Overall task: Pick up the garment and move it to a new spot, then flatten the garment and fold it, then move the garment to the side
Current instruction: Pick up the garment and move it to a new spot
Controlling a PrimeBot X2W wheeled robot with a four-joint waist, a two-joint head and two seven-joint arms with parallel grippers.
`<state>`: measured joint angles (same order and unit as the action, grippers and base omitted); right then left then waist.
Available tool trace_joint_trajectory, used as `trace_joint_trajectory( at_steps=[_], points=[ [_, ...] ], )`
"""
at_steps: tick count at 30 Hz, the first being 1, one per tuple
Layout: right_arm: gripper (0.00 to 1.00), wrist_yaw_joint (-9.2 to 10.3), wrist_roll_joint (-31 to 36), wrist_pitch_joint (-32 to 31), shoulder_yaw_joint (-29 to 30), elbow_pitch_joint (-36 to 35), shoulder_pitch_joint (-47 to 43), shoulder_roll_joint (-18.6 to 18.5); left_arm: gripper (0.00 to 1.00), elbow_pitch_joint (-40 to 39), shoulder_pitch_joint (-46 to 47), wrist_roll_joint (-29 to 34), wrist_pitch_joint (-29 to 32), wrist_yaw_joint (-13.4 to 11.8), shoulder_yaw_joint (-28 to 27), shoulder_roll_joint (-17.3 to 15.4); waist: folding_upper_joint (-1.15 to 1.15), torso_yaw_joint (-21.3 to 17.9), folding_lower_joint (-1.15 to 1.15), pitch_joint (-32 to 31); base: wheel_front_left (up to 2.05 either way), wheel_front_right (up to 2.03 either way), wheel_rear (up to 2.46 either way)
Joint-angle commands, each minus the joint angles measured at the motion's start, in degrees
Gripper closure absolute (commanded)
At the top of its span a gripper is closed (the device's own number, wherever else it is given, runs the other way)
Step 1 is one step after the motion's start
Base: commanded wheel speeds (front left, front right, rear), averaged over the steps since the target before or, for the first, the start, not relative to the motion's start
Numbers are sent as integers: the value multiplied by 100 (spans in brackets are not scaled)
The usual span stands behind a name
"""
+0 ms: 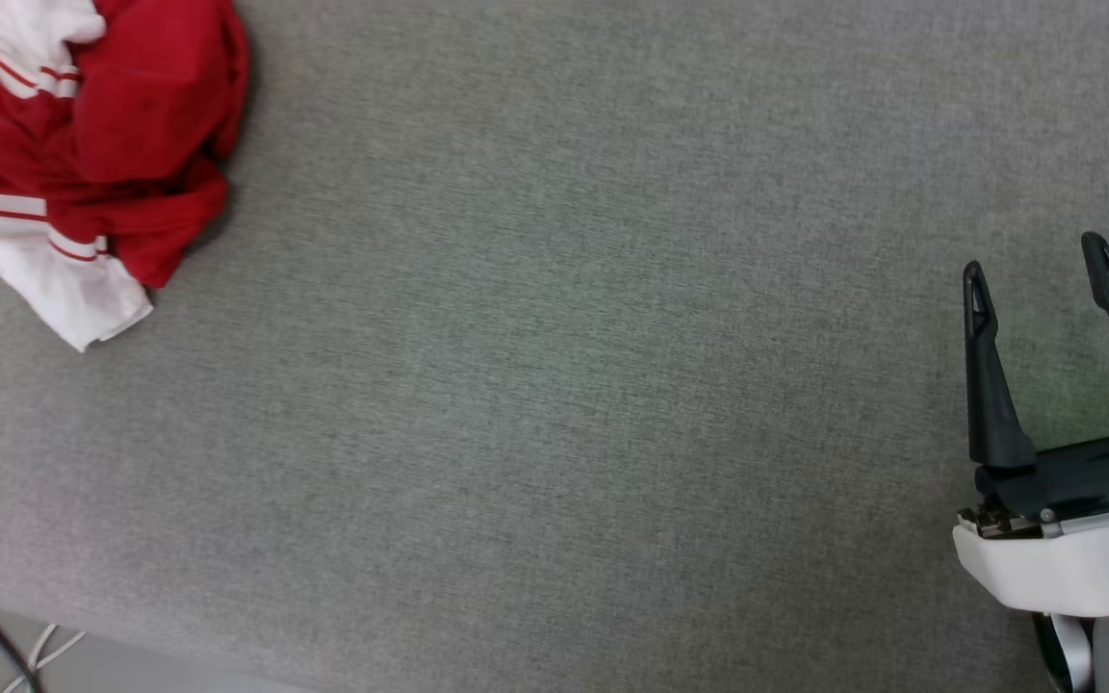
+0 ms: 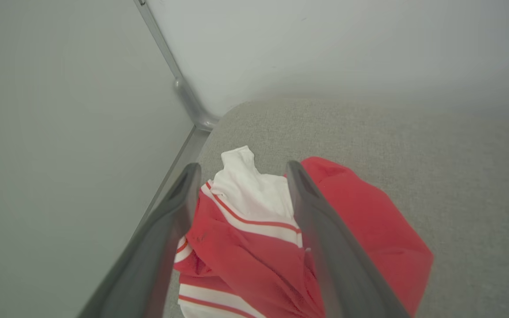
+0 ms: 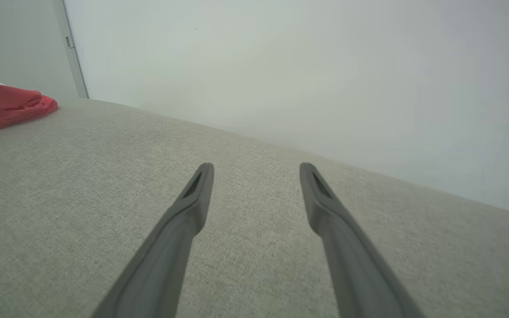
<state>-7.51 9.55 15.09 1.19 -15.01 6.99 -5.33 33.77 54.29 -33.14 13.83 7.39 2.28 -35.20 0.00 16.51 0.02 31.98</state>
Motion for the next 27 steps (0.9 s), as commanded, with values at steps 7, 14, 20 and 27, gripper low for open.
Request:
trace_joint_trajectory(
  at_steps=[7, 14, 20, 27],
  points=[
    [0, 4, 23, 12, -8, -77, 174, -87, 0, -84, -23, -1625, 1830, -2, 956, -650, 0, -203, -2, 385, 0, 0, 0],
    [0, 4, 18, 12, 41, -104, 231, -118, 0, 9, -222, -2471, 2821, -2, 1630, -814, 0, -262, -2, 626, 0, 0, 0],
    [0, 3, -18, 11, -3, 44, 300, -85, 53, 344, -307, -2649, 2929, 13, 2329, -366, 0, -264, -2, 673, 0, 0, 0],
    [0, 4, -132, 12, -63, 175, 319, 15, 100, 233, 181, -2683, 2464, 17, 2470, -821, 0, -317, -2, 323, 0, 0, 0]
  ],
)
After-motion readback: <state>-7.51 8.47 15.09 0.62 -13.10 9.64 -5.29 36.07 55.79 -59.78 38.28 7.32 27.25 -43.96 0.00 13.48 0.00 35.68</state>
